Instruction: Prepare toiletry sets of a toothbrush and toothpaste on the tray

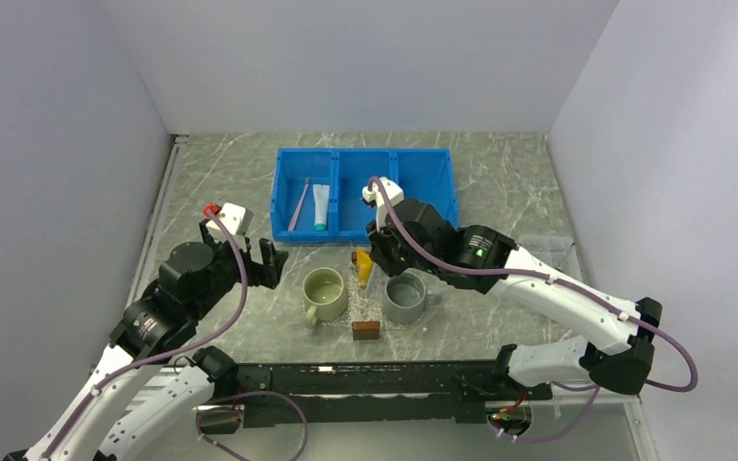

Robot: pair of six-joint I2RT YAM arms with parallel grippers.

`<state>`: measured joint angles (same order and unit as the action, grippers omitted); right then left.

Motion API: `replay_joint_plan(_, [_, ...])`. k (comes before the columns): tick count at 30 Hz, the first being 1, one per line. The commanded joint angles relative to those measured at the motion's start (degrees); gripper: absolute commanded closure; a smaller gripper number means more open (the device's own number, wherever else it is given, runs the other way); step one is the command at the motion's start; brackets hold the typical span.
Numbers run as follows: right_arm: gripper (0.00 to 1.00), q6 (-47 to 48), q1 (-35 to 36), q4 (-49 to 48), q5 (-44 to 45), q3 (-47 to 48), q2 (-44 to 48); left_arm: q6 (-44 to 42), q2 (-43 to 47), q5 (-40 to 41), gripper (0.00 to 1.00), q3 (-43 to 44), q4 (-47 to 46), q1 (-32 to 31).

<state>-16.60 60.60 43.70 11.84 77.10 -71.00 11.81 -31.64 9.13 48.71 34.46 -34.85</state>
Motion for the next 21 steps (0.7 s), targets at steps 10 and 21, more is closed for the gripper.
replay_joint_plan(10, [1.00, -0.09, 0.67, -6.09, 3.75, -1.17, -2.82, 0.64, 0.98, 1.22, 0.06, -0.55, -2.19, 0.81])
replay_joint_plan(21, [1.00, -0.78, 1.23, -7.64, 3.64, -2.26, -5.55, 0.65, 1.52, 1.31, 0.05, -0.55, -2.04, 1.17])
